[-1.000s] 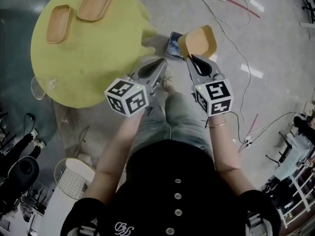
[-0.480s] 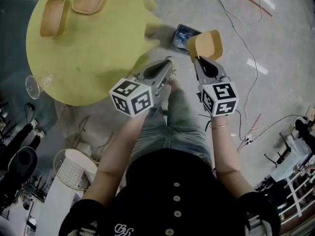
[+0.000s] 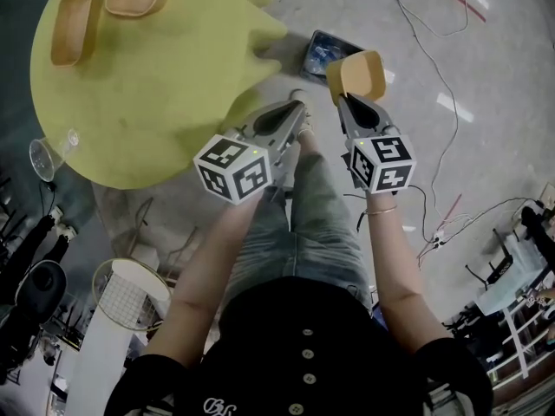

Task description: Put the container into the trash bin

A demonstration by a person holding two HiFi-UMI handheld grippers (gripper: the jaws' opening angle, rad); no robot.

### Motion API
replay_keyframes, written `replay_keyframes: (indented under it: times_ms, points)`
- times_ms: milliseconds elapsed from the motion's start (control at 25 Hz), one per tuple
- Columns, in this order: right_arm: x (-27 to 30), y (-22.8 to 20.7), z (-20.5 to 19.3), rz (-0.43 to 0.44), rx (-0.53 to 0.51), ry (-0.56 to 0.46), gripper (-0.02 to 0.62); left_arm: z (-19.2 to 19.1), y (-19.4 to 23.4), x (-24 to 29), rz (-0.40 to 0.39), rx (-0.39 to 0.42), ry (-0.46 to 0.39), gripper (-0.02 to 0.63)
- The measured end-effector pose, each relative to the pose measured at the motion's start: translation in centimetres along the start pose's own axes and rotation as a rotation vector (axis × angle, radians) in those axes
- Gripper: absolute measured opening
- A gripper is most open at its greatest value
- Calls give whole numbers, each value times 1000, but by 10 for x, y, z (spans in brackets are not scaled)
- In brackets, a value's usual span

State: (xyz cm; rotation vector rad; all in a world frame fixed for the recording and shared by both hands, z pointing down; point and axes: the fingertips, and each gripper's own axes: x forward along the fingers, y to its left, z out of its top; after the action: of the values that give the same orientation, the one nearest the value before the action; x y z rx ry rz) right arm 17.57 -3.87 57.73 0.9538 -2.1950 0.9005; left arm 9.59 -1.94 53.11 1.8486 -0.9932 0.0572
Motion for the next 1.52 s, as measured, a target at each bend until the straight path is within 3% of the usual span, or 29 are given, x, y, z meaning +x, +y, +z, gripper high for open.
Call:
replay_keyframes:
  times_ms: [560, 920, 960, 1080, 1120, 1520]
  points:
    - [46, -38, -69, 13, 126, 107, 21, -39, 25, 44, -2, -25, 37, 17]
    - [72, -78, -64, -49, 260, 36, 21, -48, 36, 58, 4, -46, 47, 17]
    - [74, -82, -61, -58, 272, 17, 29, -48, 36, 58, 3, -49, 47, 17]
    - [77, -86, -51, -65, 293, -31, 199, -47, 34, 60, -2, -47, 44, 17]
    - [77, -87, -49, -65, 293, -36, 213, -46, 33, 61, -4, -45, 43, 17]
    - [67, -85, -49, -50, 275, -29, 224, -39, 26, 69, -22, -32, 36, 17]
